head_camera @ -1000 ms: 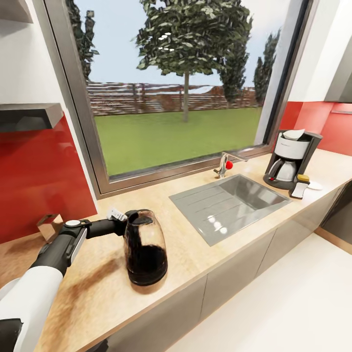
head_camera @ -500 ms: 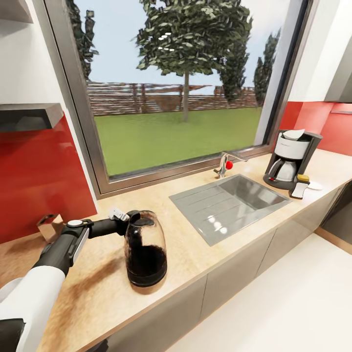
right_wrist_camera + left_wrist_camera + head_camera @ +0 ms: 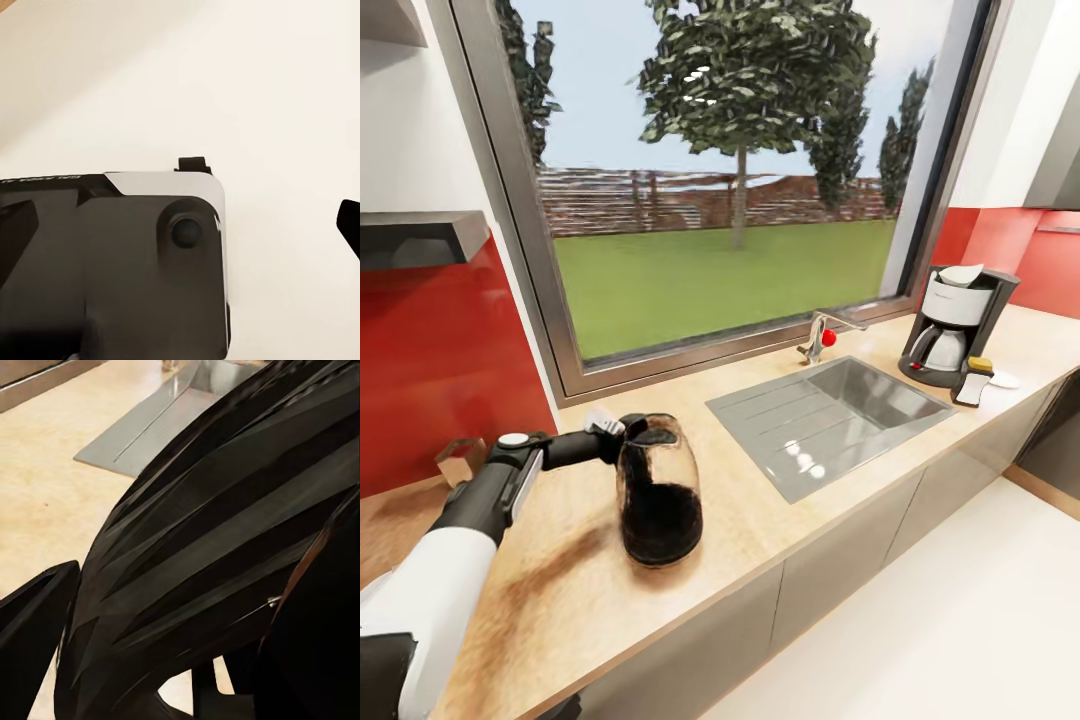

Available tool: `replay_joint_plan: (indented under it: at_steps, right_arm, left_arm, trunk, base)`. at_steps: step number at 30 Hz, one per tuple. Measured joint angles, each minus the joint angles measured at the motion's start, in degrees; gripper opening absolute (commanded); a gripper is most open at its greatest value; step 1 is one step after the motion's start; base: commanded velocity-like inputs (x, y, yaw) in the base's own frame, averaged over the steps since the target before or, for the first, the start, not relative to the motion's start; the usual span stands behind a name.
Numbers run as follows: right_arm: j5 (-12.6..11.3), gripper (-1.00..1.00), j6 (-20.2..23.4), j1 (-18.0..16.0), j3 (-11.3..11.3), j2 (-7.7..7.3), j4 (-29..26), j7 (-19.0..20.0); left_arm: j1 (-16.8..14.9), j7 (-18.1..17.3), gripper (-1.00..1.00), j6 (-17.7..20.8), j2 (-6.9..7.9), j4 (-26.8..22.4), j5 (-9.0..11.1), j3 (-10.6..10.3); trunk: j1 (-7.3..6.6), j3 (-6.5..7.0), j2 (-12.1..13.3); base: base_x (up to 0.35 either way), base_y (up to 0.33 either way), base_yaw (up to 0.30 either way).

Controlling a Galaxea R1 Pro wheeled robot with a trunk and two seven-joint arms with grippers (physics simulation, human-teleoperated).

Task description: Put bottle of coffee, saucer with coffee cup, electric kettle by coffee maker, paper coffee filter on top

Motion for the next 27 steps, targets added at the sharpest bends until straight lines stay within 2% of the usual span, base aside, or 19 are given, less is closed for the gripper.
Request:
replay_joint_plan:
  at_steps: [3, 5, 9, 11, 12, 14, 18, 22, 27]
  right_arm:
    - [0.0, 1.0, 0.0, 0.0, 0.0, 0.0, 0.0, 0.0]
    - [0.0, 1.0, 0.0, 0.0, 0.0, 0.0, 0.0, -0.1]
    - [-0.1, 1.0, 0.0, 0.0, 0.0, 0.0, 0.0, -0.1]
    - [-0.1, 1.0, 0.0, 0.0, -0.1, 0.1, 0.0, -0.2]
    - [-0.2, 1.0, 0.0, 0.0, -0.2, 0.17, -0.1, -0.2]
    - [-0.2, 1.0, 0.0, 0.0, -0.3, 0.18, -0.1, -0.2]
    - [-0.8, 1.0, 0.1, 0.0, -1.0, 0.16, -0.1, -0.2]
    - [-1.8, 1.0, 0.1, 0.0, -3.3, 0.05, -0.1, -0.2]
    - [-2.0, 1.0, 0.1, 0.0, -3.6, 0.1, -0.1, -0.2]
  left_arm:
    - [-2.2, 0.7, -1.0, 1.1, -0.43, 0.0, 0.0, 0.0]
    - [-3.3, 3.2, -1.0, 2.6, -0.74, -0.8, 0.0, 0.1]
    - [-4.0, 12.7, -1.0, 4.5, -2.78, -4.4, 0.8, 0.2]
    - [-3.8, 21.0, -1.0, 5.0, -5.03, -8.0, 1.3, 0.1]
    - [-3.7, 25.3, -1.0, 5.2, -6.67, -9.7, 0.9, -0.2]
    - [-3.8, 27.3, -1.0, 5.6, -7.36, -10.3, 0.6, -0.5]
    - [-4.4, 28.4, -1.0, 8.6, -7.78, -11.5, 0.6, -0.7]
    - [-3.9, 29.2, -1.0, 12.7, -7.8, -16.1, 0.5, -0.7]
    - [-3.5, 29.4, -1.0, 13.4, -7.55, -22.3, 0.6, -0.9]
  trunk:
    - [0.0, 0.0, 0.0]
    - [0.0, 0.0, 0.0]
    - [0.01, 0.0, 0.0]
    - [0.0, 0.0, 0.0]
    - [0.0, 0.0, 0.0]
    - [0.0, -0.01, 0.0]
    - [0.0, -0.01, 0.0]
    - [0.0, 0.0, 0.0]
    - [0.0, 0.0, 0.0]
  base:
    - [0.0, 0.0, 0.0]
    - [0.0, 0.0, 0.0]
    - [0.0, 0.0, 0.0]
    - [0.0, 0.0, 0.0]
    - [0.0, 0.0, 0.0]
    - [0.0, 0.0, 0.0]
    - [0.0, 0.0, 0.0]
    - [0.0, 0.0, 0.0]
    - [0.0, 0.0, 0.0]
